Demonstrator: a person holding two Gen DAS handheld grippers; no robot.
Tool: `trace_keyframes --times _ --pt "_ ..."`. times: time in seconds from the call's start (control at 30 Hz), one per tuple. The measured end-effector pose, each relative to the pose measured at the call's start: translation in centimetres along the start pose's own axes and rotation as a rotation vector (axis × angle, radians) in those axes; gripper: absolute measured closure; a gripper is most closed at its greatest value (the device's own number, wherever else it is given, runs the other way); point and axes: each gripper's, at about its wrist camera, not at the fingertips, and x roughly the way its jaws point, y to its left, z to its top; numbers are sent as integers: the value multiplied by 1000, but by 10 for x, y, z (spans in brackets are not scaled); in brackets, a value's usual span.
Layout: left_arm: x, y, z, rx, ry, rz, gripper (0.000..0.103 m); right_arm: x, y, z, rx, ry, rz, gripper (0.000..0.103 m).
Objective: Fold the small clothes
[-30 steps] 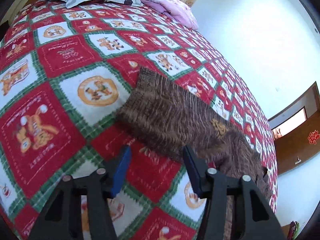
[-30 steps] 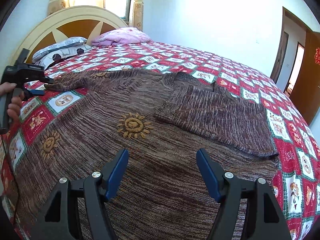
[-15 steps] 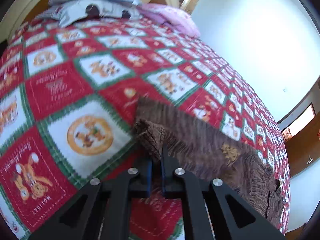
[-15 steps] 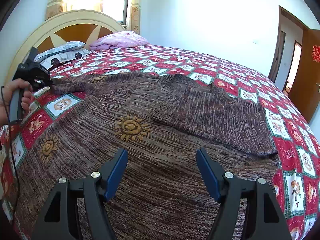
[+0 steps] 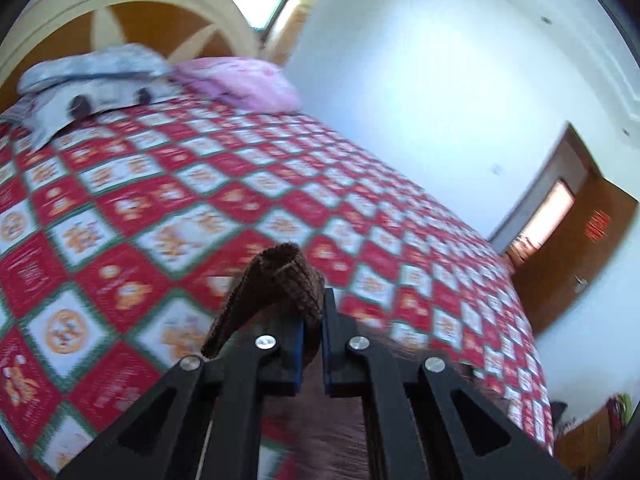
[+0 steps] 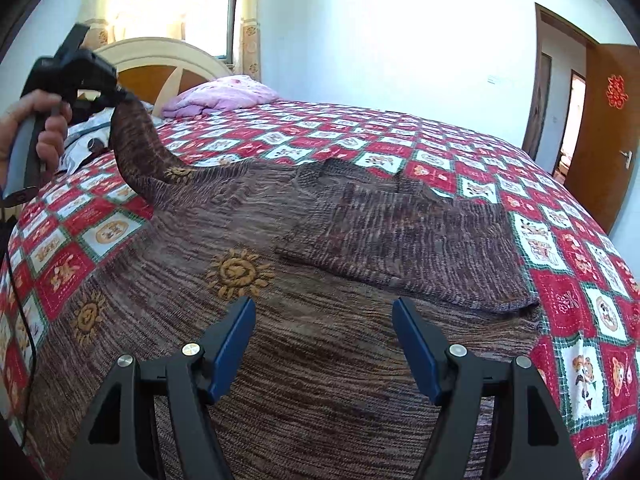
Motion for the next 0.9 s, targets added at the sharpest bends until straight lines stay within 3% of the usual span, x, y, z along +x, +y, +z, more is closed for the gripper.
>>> trace_keyframes --times 0.13,0.3,0.43,0.53,0.63,0.7,0.8,0.87,0.9 --pt "5 -51 -16 101 14 -52 96 -4 -20 7 80 -16 -26 31" --pt "22 -111 -63 225 65 -98 96 -11 -58 14 218 -44 -76 31" --pt "42 -147 -112 339 105 -83 96 -11 -83 15 304 -50 -106 31" --pt "64 -165 -155 443 192 -68 94 -9 -91 14 319 -41 -106 31" --pt "61 -174 -181 543 228 -90 80 -9 -94 12 317 -37 -105 31" --pt "46 -171 -186 601 203 -109 54 -8 -95 11 313 -36 -108 31" --pt "22 -157 -178 641 120 -104 29 -5 -94 10 314 -28 -103 31" --pt "16 -144 -167 666 58 -41 25 -2 -90 9 297 -17 -93 31" --pt "17 -135 -160 693 22 44 24 -1 -87 8 288 -15 -88 31"
